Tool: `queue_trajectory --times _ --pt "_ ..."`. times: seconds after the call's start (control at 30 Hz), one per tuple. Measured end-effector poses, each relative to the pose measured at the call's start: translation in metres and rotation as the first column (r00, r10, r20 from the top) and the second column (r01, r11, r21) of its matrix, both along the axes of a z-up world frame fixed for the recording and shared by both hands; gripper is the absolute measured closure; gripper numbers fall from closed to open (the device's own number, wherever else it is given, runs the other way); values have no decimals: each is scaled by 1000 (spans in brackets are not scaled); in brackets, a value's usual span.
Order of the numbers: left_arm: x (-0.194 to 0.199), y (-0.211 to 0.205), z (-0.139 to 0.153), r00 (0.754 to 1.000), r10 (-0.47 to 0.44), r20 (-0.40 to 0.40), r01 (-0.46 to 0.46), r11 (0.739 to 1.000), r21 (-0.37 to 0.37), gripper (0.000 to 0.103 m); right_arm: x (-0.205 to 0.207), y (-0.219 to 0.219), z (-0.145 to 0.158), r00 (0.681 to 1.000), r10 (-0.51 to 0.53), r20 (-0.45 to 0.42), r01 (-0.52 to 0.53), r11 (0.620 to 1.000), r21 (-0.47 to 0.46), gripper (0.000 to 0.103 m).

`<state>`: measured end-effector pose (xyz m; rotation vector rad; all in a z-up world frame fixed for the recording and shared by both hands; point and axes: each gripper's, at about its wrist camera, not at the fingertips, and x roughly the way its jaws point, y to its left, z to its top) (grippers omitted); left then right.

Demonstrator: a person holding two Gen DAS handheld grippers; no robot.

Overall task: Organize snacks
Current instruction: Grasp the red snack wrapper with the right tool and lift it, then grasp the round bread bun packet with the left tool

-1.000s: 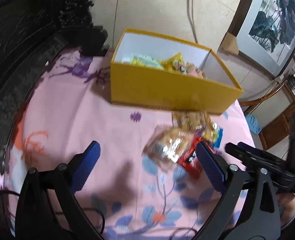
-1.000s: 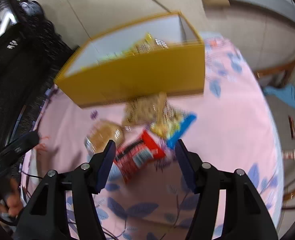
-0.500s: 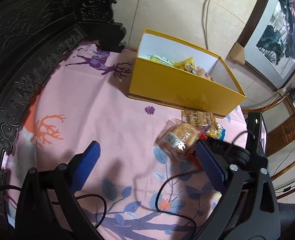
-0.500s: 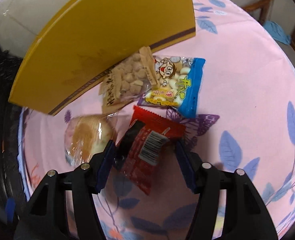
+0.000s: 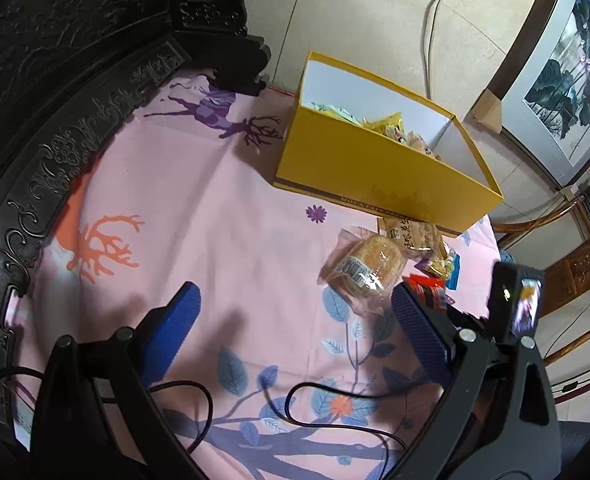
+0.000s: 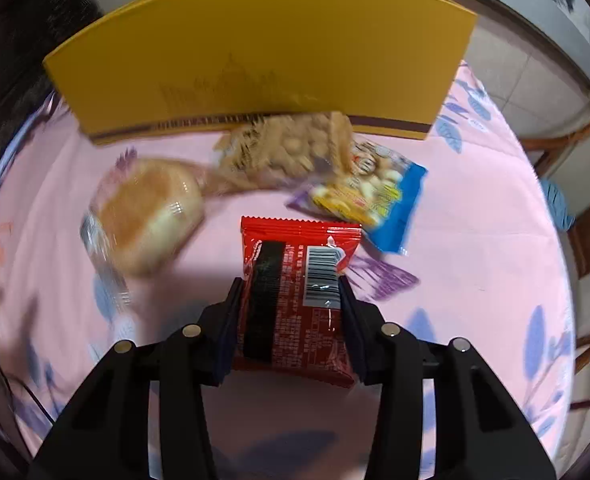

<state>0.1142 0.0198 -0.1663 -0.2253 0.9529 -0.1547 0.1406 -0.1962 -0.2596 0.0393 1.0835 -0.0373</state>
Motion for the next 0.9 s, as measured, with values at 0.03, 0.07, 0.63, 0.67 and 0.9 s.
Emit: queue_trajectory --times 0.03,0.07,0.63,0.67,0.9 --pt "0 -1 0 1000 -4 0 4 1000 -1 5 -6 -4 0 1000 7 -2 -8 1000 -1 57" --pt "0 -3 0 1000 -12 3 12 1000 3 5 -13 -9 0 1000 17 -3 -17 1000 1 57" --pt "65 -108 -43 951 -281 -132 305 923 235 5 -68 -43 -3 995 99 13 -100 995 2 57" --pt "68 -113 -47 948 -285 -143 313 917 246 5 -69 -43 -3 995 101 16 -101 995 2 57" --pt "85 -134 -71 936 -289 -203 340 891 300 5 -77 -42 -1 993 112 48 -112 994 10 54"
